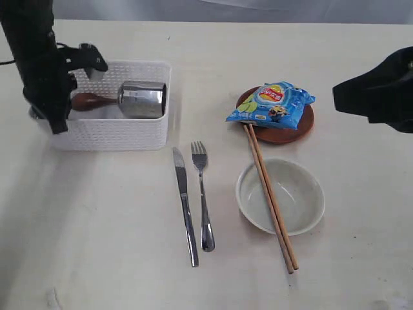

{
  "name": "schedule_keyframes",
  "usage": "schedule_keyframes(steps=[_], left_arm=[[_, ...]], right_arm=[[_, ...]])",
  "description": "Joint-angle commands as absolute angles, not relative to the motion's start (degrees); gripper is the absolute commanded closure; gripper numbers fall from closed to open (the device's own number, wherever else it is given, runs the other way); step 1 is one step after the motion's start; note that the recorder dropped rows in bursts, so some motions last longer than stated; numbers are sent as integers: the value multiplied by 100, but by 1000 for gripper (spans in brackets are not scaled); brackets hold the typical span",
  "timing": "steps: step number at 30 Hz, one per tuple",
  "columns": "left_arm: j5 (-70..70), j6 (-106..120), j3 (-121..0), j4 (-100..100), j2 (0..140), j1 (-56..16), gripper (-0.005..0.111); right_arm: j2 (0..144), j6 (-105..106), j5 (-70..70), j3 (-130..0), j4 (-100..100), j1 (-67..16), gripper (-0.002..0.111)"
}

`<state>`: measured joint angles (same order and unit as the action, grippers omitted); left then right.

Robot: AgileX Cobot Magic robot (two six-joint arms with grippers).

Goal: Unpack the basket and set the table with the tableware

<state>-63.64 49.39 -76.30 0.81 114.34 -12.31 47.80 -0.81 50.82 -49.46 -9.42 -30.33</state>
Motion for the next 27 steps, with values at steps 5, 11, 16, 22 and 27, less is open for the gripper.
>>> schedule_keyframes(steps=[5, 11, 16, 22, 27], left_arm=[[-6996, 5046, -6159, -474, 10193, -1219, 107], [-6996, 5773, -5455, -1951, 9519, -1230, 107], [-6996, 5403, -5417, -2683, 9440, -1335, 107], [-6749, 4429, -5879, -2243, 9440, -1399, 106], [-6541, 4275, -6408, -1855, 9359, -1399, 87]], right_arm=[[4752, 281, 5003, -4925, -1379, -3040, 67], [4752, 497, 5111, -4925, -1658, -3040, 67], [4739, 564, 5277, -4925, -1680, -3040, 67], [4739, 563, 5288, -4925, -1680, -3040, 67], [4739, 563, 5252, -4925, -1666, -3040, 67]])
